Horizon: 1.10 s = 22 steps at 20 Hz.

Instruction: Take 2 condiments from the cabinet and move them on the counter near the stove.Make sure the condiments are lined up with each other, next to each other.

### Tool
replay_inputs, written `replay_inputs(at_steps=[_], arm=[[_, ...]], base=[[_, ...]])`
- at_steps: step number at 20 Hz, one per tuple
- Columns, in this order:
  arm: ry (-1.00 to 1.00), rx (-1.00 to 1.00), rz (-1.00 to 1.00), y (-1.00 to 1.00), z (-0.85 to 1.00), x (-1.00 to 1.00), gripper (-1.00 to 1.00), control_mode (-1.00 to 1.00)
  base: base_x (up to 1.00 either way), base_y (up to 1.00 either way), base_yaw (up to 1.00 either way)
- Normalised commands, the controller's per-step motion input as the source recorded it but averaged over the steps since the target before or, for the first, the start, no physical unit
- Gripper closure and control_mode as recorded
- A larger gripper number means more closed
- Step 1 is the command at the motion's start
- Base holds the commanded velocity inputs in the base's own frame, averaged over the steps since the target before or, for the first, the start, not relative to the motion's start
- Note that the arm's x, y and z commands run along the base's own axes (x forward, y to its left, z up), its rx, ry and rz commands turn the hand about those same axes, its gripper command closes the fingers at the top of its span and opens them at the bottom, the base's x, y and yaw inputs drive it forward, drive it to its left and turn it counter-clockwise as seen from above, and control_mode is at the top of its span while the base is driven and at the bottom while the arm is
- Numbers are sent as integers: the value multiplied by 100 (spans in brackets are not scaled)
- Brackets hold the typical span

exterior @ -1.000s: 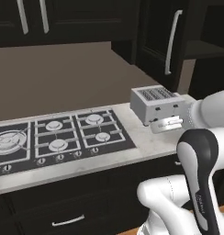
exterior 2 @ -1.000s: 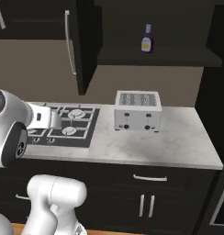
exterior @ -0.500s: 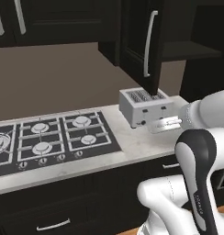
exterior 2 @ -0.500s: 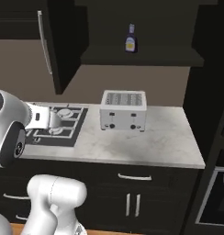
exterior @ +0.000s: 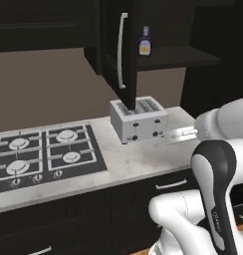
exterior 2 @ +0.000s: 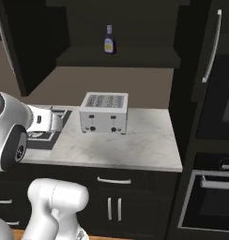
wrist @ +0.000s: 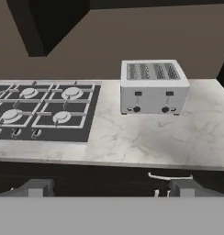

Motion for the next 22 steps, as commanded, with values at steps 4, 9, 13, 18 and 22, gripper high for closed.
replay_inputs(at_steps=[4,9,13,18,22], arm=[[0,0,0,0,0,0,-100,100],[0,0,0,0,0,0,-100,100],[0,0,0,0,0,0,-100,100],[0,0,0,0,0,0,-100,100],[0,0,0,0,0,0,-100,100]], base=[[54,-24,0],[65,0,0],[52,-5,0],[39,-17,0],[40,-26,0]])
